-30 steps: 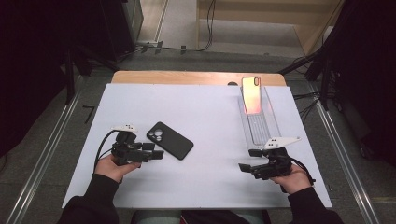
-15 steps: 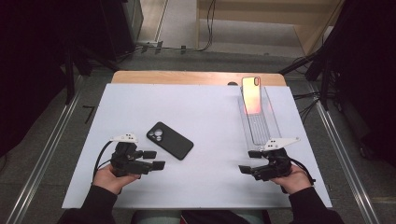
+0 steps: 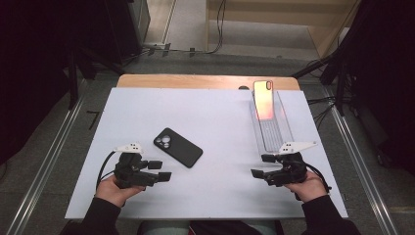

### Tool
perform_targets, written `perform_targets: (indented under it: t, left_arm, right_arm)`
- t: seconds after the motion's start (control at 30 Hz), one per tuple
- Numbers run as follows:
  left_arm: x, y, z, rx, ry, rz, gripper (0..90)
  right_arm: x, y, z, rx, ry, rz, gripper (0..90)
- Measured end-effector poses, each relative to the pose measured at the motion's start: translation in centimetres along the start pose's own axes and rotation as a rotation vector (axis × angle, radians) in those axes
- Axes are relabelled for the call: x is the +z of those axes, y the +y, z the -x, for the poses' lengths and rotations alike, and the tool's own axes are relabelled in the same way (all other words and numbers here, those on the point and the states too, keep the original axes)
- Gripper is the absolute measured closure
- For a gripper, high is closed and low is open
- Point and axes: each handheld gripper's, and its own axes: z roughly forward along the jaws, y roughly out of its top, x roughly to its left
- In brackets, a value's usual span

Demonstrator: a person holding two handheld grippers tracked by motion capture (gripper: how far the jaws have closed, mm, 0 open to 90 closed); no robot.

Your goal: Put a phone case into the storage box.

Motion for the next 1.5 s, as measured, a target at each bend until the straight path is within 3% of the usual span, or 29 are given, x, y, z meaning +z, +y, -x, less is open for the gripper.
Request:
perform_targets:
  t: [0.3,0.93,1.0,1.07,1.13,1.2,1.43,1.5]
  left_arm:
    - [-0.1,-0.1,-0.2,-0.006,0.0,0.001,30.1]
    - [-0.9,-0.8,0.1,-0.032,0.013,0.01,30.1]
    - [-0.9,-0.9,0.2,-0.032,0.013,0.009,30.2]
    - [-1.0,-0.9,0.2,-0.033,0.015,0.011,30.2]
    - [-1.0,-1.0,0.3,-0.032,0.016,0.009,30.2]
    - [-1.0,-1.0,0.3,-0.033,0.016,0.009,30.2]
    - [-1.0,-1.0,0.2,-0.032,0.017,0.008,30.2]
    - [-1.0,-1.0,0.2,-0.033,0.016,0.009,30.2]
  right_arm:
    - [0.2,1.8,-0.7,0.04,0.002,0.028,20.9]
    - [3.8,6.1,-2.1,-0.015,0.002,0.004,18.2]
    - [4.1,6.5,-2.2,-0.011,0.003,0.003,13.6]
    - [4.5,6.9,-2.1,-0.01,0.003,-0.003,0.0]
    - [4.9,7.3,-2.3,-0.027,0.037,-0.018,0.0]
    - [5.1,7.5,-2.5,-0.035,0.012,0.012,0.0]
    - [6.1,8.7,-2.1,0.022,0.024,0.053,0.0]
    - [6.5,9.0,-2.1,0.02,0.018,0.053,0.0]
